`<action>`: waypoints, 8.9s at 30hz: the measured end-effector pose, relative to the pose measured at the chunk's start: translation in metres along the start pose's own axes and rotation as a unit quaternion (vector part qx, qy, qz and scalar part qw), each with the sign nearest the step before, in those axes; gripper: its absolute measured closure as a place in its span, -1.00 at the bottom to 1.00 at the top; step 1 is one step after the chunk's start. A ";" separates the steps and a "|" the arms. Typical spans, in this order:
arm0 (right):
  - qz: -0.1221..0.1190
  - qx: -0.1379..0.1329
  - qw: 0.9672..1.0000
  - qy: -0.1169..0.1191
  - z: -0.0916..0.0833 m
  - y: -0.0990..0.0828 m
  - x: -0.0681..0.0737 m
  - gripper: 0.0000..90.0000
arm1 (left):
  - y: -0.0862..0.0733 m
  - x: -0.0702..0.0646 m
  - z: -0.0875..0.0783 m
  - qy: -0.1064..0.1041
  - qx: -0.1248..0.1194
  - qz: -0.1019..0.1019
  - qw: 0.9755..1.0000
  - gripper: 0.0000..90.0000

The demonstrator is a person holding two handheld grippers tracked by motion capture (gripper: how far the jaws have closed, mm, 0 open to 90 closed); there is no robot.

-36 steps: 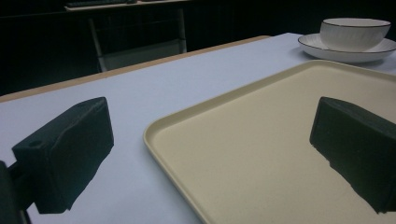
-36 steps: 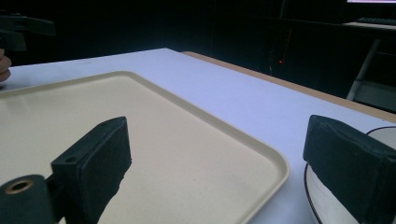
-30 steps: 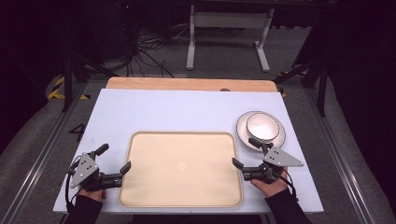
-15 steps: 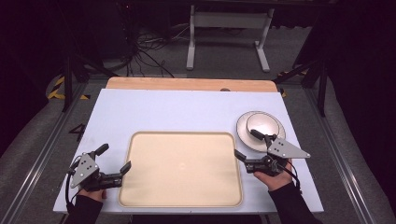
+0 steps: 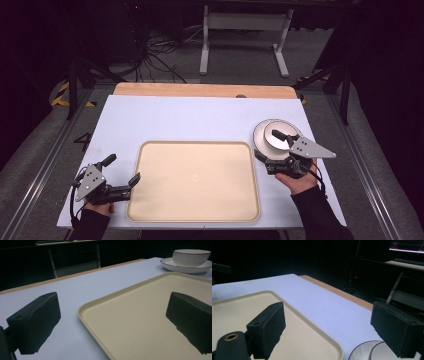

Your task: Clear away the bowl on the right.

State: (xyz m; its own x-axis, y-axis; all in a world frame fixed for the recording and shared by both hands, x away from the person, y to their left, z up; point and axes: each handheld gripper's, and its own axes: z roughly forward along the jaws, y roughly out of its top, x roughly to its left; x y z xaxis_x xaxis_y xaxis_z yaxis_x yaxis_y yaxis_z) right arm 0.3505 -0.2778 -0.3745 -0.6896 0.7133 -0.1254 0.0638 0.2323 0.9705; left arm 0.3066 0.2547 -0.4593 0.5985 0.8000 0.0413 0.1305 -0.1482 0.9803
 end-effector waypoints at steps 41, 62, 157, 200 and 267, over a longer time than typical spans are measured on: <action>0.040 0.048 0.996 -0.071 -0.016 0.004 -0.100 -0.53 | 0.000 0.000 0.000 0.001 0.001 0.000 1.000 -1.00; 0.063 0.205 0.971 -0.108 -0.003 0.000 -0.137 -0.17 | 0.000 -0.002 -0.001 0.003 0.000 0.005 1.000 -1.00; 0.213 0.440 0.870 -0.061 0.037 0.034 -0.155 0.85 | -0.001 -0.003 -0.001 -0.001 -0.001 0.010 1.000 -1.00; 0.187 0.437 0.880 0.022 0.091 0.087 -0.066 0.85 | -0.001 -0.003 -0.001 -0.001 -0.002 0.010 1.000 -1.00; 0.139 0.463 0.860 0.166 0.183 0.057 0.069 0.80 | -0.001 -0.003 -0.002 -0.004 -0.002 0.011 1.000 -1.00</action>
State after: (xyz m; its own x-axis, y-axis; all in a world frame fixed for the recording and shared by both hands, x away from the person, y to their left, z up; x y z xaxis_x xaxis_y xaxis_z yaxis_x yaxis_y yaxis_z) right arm 0.4390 -0.0942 -0.3650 -0.7131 0.6338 0.2995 0.7000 0.6200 0.3545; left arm 0.3035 0.2539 -0.4597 0.6071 0.7923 0.0605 0.1138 -0.1621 0.9802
